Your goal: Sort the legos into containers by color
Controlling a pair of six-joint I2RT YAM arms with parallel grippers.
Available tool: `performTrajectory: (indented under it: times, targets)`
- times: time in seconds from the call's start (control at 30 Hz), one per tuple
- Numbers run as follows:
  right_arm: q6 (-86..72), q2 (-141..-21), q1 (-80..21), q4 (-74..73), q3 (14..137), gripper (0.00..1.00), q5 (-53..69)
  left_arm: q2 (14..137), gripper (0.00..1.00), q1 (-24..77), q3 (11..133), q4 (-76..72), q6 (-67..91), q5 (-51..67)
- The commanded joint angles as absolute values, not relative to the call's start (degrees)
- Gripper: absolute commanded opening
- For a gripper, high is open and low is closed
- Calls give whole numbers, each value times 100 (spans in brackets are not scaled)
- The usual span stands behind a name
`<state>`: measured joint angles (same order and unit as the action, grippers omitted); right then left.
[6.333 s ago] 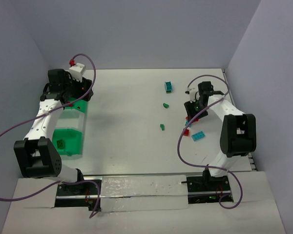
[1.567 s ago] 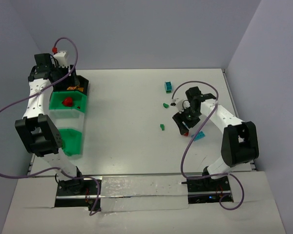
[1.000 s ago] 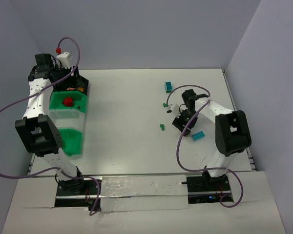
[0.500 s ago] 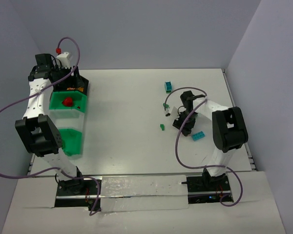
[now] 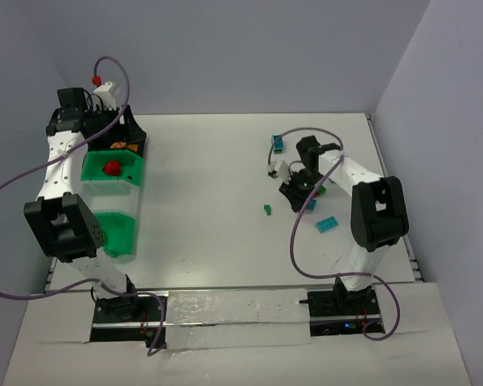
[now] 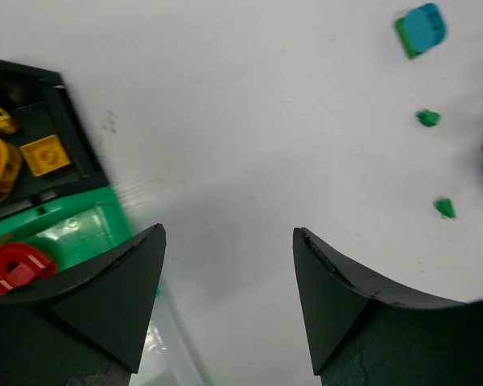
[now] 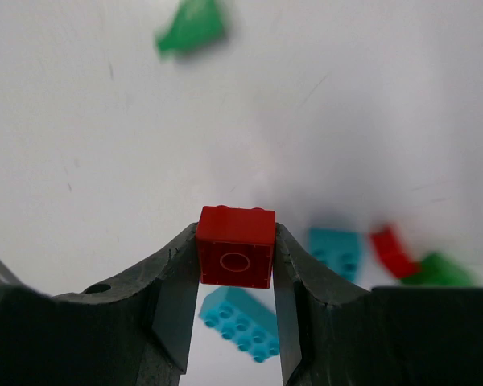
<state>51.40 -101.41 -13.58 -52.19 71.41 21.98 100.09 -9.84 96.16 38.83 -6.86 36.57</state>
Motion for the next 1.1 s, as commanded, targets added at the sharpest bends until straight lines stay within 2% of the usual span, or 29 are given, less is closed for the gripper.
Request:
performTrajectory:
  times: [0.0,0.13,0.2,0.3,0.47,0.67,0.8,1.07]
  targets:
    - [3505,-10051,-1406,-5263,9015,3,3869,9330,75,-818,9113,2778,-86,4634]
    - [1184,-10756,-1397,-4516,10440,0,5048,8573,78,-294,7974,1642,-230,4500]
    - [225,-11088,-1421,-3938,10687,0,5570,8069,82,185,7252,786,-669,4324]
    - [-172,-11184,-1524,-3544,10681,0,5864,7630,85,910,6539,44,-1523,3975]
    - [-1510,-11449,-1494,-2566,10520,0,6868,7702,85,1803,6070,-913,-2051,3985]
    - [-3702,-11395,-1527,-139,9896,0,7718,8072,85,2585,6022,-2013,-1907,3987]
    - [-3937,-11283,-1591,260,9743,0,7884,8267,84,2724,6143,-2289,-1732,4015]
    - [-3668,-11155,-1661,46,9738,0,7972,8521,84,2820,6446,-2454,-1489,3983]
